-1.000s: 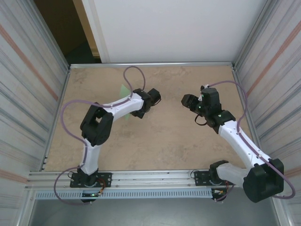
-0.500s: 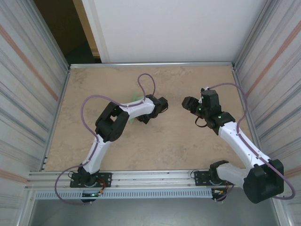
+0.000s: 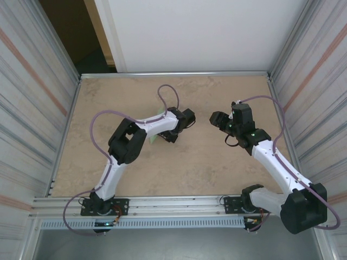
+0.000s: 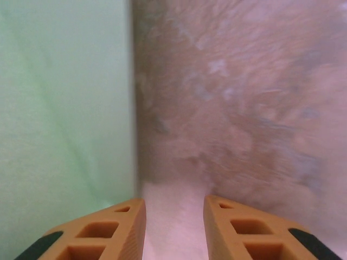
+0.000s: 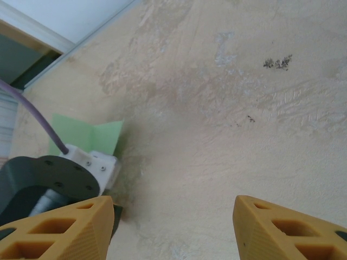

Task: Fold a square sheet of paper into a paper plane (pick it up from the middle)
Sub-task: Turn over the paper at the center of the table, then move the paper to the center of the table.

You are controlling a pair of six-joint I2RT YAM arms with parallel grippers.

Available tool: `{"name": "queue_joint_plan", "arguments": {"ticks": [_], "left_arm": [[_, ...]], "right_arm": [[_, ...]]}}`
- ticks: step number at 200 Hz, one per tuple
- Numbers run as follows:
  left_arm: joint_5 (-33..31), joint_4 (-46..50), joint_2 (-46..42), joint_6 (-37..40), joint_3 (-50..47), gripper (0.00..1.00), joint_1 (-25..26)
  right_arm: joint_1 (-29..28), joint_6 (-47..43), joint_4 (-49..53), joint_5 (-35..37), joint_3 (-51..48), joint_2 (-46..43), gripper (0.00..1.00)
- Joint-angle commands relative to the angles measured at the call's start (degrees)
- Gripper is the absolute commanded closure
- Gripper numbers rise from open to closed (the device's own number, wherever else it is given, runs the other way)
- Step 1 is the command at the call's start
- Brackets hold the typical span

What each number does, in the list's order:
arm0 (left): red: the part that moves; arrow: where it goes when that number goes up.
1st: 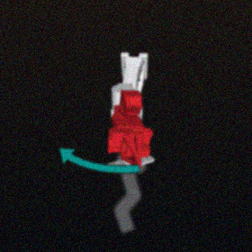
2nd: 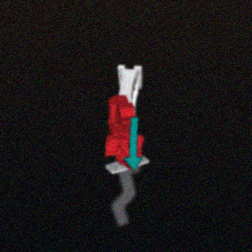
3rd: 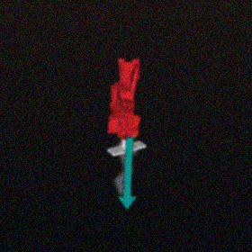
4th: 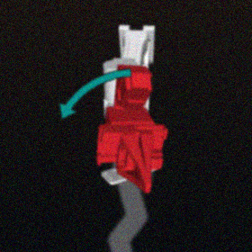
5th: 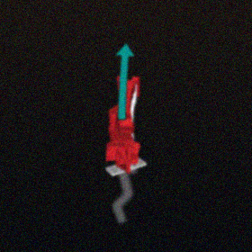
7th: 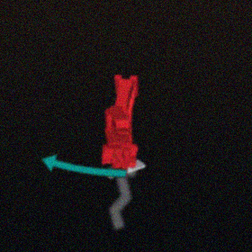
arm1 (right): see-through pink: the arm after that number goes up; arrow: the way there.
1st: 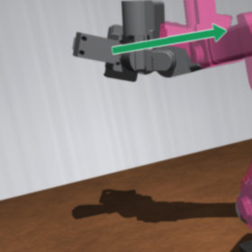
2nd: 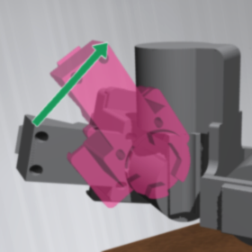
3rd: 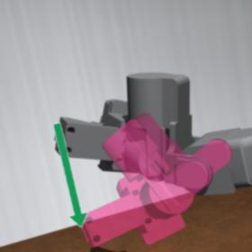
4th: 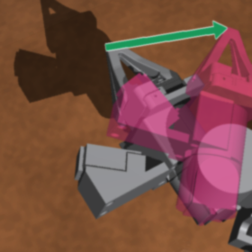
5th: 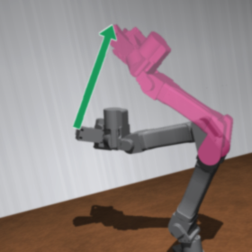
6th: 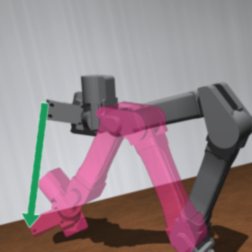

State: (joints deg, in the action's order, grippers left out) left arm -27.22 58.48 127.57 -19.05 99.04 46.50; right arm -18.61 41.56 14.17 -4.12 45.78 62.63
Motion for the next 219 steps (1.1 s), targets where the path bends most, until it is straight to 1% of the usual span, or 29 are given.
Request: {"name": "queue_joint_plan", "arguments": {"ticks": [1,9,25,37,49,62,78,95,109,121,137,153,188,219], "left_arm": [[8.82,-2.69,-7.13,-3.4,-0.95,0.65,2.32],[10.32,-3.98,-10.22,-3.87,-1.97,0.64,3.52],[17.77,-8.89,-15.37,-5.11,-6.52,0.62,4.78],[23.7,-14.64,-19.83,-6.26,-11.72,0.6,4.67],[27.09,-19.63,-23.83,-6.85,-16.39,0.58,3.91],[29.1,-22.76,-27.22,-8.38,-20.54,0.56,1.22],[34.19,-27.07,-29.62,-9.54,-25.69,0.53,-4.04],[39.47,-32.12,-29.89,-9.69,-30.4,0.52,-8.95],[43.37,-36.11,-29.21,-9.41,-33.07,0.52,-11.96],[44.19,-37.91,-28.26,-9.1,-34.04,0.52,-13.87],[41.99,-38.7,-27.15,-8.23,-34.04,0.52,-15.65],[42.25,-39.78,-26.27,-7.51,-33.84,0.52,-17.33],[42.52,-40.46,-22.92,-6.98,-32.79,0.51,-18.55],[40.42,-40.0,-21.32,-6.79,-32.4,0.52,-19.01]], "right_arm": [[0.69,1.57,-0.96,0.24,-0.77,-0.21,0.4],[0.69,1.72,-1.18,0.26,-0.99,-0.01,0.4],[0.84,2.29,-1.67,0.35,-1.48,0.04,0.39],[0.86,2.58,-2.16,0.21,-1.84,0.29,0.38],[0.93,2.81,-2.41,-0.22,-1.86,0.71,0.38],[1.02,2.83,-2.66,-0.62,-1.92,1.15,0.38],[0.95,3.17,-3.22,-1.23,-2.01,1.71,0.38],[0.98,3.66,-3.81,-1.84,-2.21,2.19,0.38],[0.95,3.87,-4.08,-2.19,-2.26,2.49,0.38],[0.86,4.09,-4.15,-2.51,-2.42,2.65,0.38],[0.87,4.16,-4.33,-2.87,-2.62,2.92,0.38],[0.77,4.34,-4.41,-3.34,-2.63,3.46,0.38],[0.65,4.54,-4.6,-3.53,-2.63,4.26,0.38],[0.51,4.6,-4.86,-3.87,-2.71,4.77,0.38]]}}
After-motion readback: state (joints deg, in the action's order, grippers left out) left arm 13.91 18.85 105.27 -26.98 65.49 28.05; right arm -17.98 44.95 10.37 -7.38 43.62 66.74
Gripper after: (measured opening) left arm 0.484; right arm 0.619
